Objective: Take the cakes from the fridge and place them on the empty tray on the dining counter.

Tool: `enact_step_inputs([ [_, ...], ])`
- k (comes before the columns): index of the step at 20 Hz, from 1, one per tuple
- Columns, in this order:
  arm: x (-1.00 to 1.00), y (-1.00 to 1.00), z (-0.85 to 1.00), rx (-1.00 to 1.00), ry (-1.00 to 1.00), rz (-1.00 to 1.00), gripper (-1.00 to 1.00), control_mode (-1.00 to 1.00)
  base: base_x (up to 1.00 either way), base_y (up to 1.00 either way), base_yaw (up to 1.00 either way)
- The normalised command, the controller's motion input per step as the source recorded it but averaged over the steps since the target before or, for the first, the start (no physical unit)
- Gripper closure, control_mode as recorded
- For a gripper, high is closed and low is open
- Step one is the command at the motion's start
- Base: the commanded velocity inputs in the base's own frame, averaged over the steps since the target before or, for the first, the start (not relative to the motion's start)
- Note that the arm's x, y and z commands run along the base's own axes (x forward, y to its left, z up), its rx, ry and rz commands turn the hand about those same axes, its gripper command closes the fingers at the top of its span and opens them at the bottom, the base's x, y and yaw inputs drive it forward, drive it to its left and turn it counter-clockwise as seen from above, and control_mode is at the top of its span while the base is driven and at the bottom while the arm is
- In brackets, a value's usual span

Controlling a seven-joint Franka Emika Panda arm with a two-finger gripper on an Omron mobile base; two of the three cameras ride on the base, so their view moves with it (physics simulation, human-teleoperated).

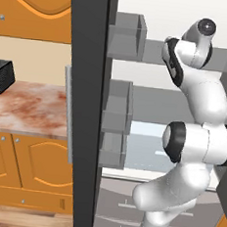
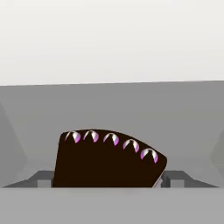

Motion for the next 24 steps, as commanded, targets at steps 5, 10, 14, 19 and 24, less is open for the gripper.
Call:
enact_step_inputs([
  [5,-1.0,0.02,0.4,0.0,-0.15,0.15,1.0,-1.0,0.0,0.0,0.0],
  [10,-1.0,0.17,0.24,0.0,-0.08,0.21,1.0,-1.0,0.0,0.0,0.0],
  [14,-1.0,0.25,0.22,0.0,0.0,0.19,1.0,-1.0,0.0,0.0,0.0],
  [19,-1.0,0.26,0.27,0.0,-0.05,0.17,1.0,-1.0,0.0,0.0,0.0],
  [24,-1.0,0.15,0.1,-0.01,-0.17,0.02,1.0,-1.0,0.0,0.0,0.0],
])
